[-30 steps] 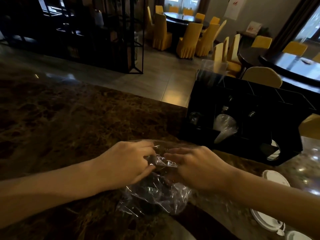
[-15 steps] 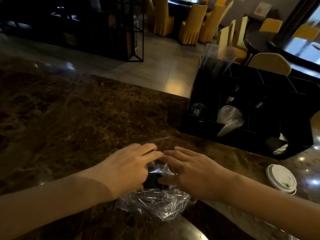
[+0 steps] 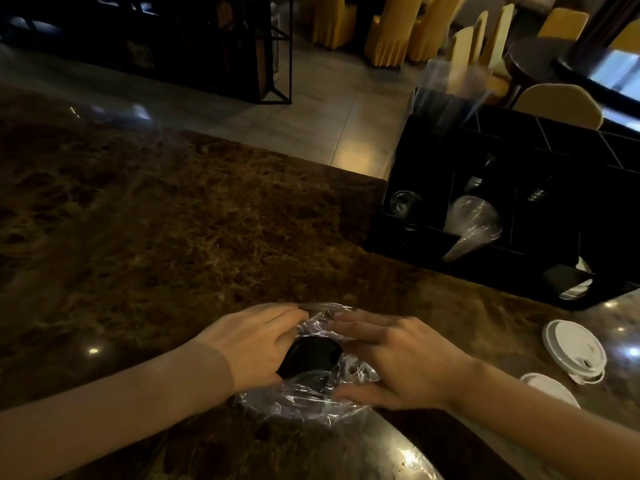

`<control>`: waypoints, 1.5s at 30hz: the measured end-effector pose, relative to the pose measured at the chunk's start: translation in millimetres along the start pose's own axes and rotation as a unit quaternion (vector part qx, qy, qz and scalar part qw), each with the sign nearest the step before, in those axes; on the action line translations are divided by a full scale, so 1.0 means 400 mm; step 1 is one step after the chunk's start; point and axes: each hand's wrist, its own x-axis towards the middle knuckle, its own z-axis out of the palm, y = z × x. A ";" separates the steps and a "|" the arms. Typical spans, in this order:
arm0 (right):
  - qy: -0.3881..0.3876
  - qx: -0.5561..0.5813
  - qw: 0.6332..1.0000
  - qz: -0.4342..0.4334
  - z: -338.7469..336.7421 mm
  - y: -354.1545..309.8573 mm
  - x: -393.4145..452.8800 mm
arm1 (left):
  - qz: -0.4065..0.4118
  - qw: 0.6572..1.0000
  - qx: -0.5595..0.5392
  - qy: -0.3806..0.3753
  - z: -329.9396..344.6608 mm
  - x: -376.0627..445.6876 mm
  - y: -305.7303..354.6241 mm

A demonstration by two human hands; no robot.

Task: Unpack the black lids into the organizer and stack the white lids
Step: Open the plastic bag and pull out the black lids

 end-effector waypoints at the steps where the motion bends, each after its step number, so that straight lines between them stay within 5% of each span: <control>1: 0.002 0.003 1.000 0.011 0.013 -0.008 0.000 | -0.013 1.000 0.001 -0.003 0.007 0.002 0.003; 12: 0.016 -0.001 0.998 0.064 0.059 -0.060 -0.011 | -0.072 0.973 -0.217 -0.021 0.083 0.002 0.032; 17: 0.075 0.050 0.994 0.063 0.081 -0.071 -0.024 | -0.056 0.938 -0.339 0.049 0.085 -0.038 0.036; 22: 0.121 0.069 0.990 0.013 0.091 -0.069 -0.026 | -0.066 0.937 -0.341 0.047 0.098 -0.050 0.033; 35: 0.198 0.039 0.968 0.146 0.150 -0.128 -0.044 | -0.096 0.975 -0.199 0.000 0.080 -0.041 0.104; 45: 0.187 0.084 0.958 0.200 0.199 -0.145 -0.064 | -0.125 0.957 -0.263 0.021 0.164 -0.017 0.101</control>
